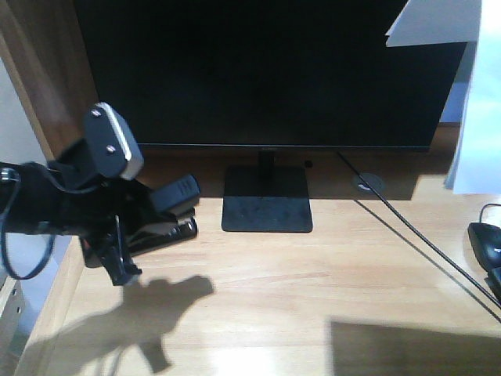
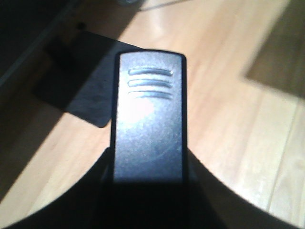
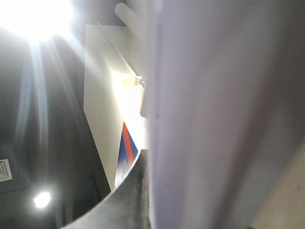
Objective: Grab stapler and paper to desk for stapling
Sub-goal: 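Lower the black stapler with the left gripper onto the desk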
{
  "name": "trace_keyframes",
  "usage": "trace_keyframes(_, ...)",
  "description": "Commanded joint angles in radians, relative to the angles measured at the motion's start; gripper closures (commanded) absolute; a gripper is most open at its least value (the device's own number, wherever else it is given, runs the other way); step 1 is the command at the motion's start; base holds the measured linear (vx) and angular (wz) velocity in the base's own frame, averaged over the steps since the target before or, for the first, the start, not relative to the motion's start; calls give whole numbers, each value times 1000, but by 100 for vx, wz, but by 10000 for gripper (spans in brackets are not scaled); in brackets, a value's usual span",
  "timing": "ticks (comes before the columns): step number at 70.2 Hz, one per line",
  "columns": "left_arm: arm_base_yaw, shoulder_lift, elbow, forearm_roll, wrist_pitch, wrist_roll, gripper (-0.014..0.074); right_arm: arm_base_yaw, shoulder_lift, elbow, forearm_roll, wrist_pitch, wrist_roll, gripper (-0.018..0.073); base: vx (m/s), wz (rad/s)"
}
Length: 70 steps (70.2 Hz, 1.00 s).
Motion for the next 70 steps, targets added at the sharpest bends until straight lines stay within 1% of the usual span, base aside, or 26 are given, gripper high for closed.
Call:
trace_keyframes(1,1,27,-35,-161,11,160,603,-4,8,-23,-16,-33,-10,565,0,0)
trace_keyframes(2,1,36,-35,-174,17,200,603,-4,8,-23,-16,-33,-10,565,0,0)
trace_keyframes(5,1,63,-35,-209,38,283,603,-4,8,-23,-16,-33,-10,565,0,0)
trace_keyframes(6,1,71,-35,-220,45,298,603,-4,8,-23,-16,-31,-10,565,0,0)
trace_keyframes(8,0,88,-35,-239,59,370,603,-4,8,-23,-16,-31,-10,565,0,0)
trace_keyframes(9,-1,97,-35,-243,62,384,603,-4,8,-23,-16,-31,-10,565,0,0)
trace_keyframes(11,-2,114,-35,-260,77,439,603,-4,8,-23,-16,-31,-10,565,0,0)
trace_keyframes(12,-2,122,-35,-267,83,479,603,-4,8,-23,-16,-31,-10,565,0,0)
trace_keyframes(13,-2,130,-35,-270,86,492,603,-4,8,-23,-16,-31,-10,565,0,0)
trace_keyframes(20,-2,188,-35,-320,124,647,603,-4,8,-23,-16,-31,-10,565,0,0)
trace_keyframes(25,-2,223,-35,-367,143,717,603,-4,8,-23,-16,-31,-10,565,0,0)
trace_keyframes(32,-2,274,-43,-428,170,717,603,-4,8,-23,-16,-31,-10,565,0,0)
trace_keyframes(36,-5,302,-55,-444,194,717,603,-4,8,-23,-16,-31,-10,565,0,0)
trace_keyframes(45,-28,364,-98,-456,219,717,603,-4,8,-23,-16,-31,-10,565,0,0)
trace_keyframes(56,-63,448,-159,-457,220,717,603,-4,8,-23,-16,-31,-10,565,0,0)
trace_keyframes(70,-90,531,-191,-509,215,717,603,-4,8,-23,-16,-31,-10,565,0,0)
